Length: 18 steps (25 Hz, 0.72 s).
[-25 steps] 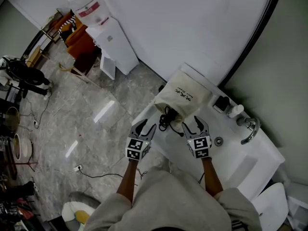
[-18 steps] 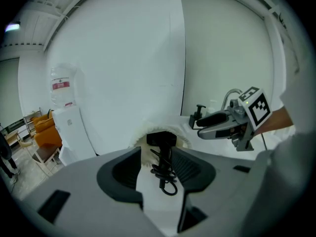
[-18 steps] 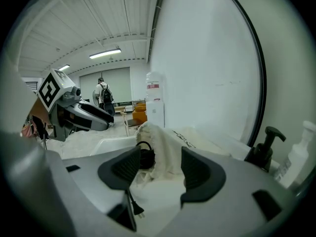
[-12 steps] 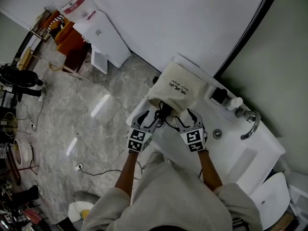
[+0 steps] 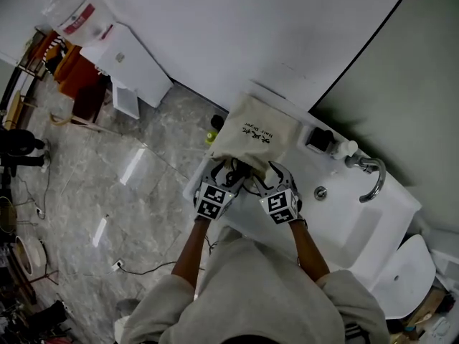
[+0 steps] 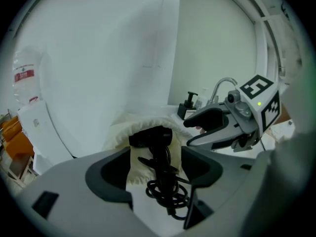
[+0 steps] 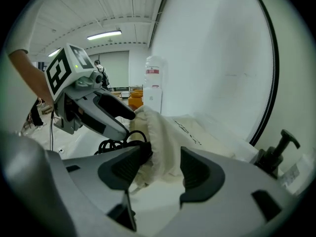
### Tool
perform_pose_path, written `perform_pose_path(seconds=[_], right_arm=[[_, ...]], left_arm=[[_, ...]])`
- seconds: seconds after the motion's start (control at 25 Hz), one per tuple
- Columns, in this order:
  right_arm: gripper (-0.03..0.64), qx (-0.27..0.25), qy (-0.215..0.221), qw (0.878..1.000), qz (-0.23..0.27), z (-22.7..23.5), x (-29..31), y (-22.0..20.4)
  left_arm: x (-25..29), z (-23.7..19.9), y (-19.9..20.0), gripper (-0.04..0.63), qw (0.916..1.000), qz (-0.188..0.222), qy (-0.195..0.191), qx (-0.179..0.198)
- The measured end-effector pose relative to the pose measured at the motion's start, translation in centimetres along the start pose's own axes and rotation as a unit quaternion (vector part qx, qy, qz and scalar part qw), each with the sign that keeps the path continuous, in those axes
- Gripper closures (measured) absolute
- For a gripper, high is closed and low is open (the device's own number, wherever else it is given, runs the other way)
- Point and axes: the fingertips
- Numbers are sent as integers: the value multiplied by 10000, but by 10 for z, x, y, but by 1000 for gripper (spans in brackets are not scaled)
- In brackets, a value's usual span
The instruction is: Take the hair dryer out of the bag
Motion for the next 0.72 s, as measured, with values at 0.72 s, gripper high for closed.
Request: perform_pose_path(seconds=[0.72], right_arm=[[589, -467, -499, 9971, -332, 17, 2, 26]], left_arm=[[36, 14, -13, 290, 9961, -445, -636, 425]])
Point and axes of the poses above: the fingertips, and each gripper's own axes: x forward along the fingers, z to its right, y out of its top, and after that the axes turned 15 degrees about y, right-handed
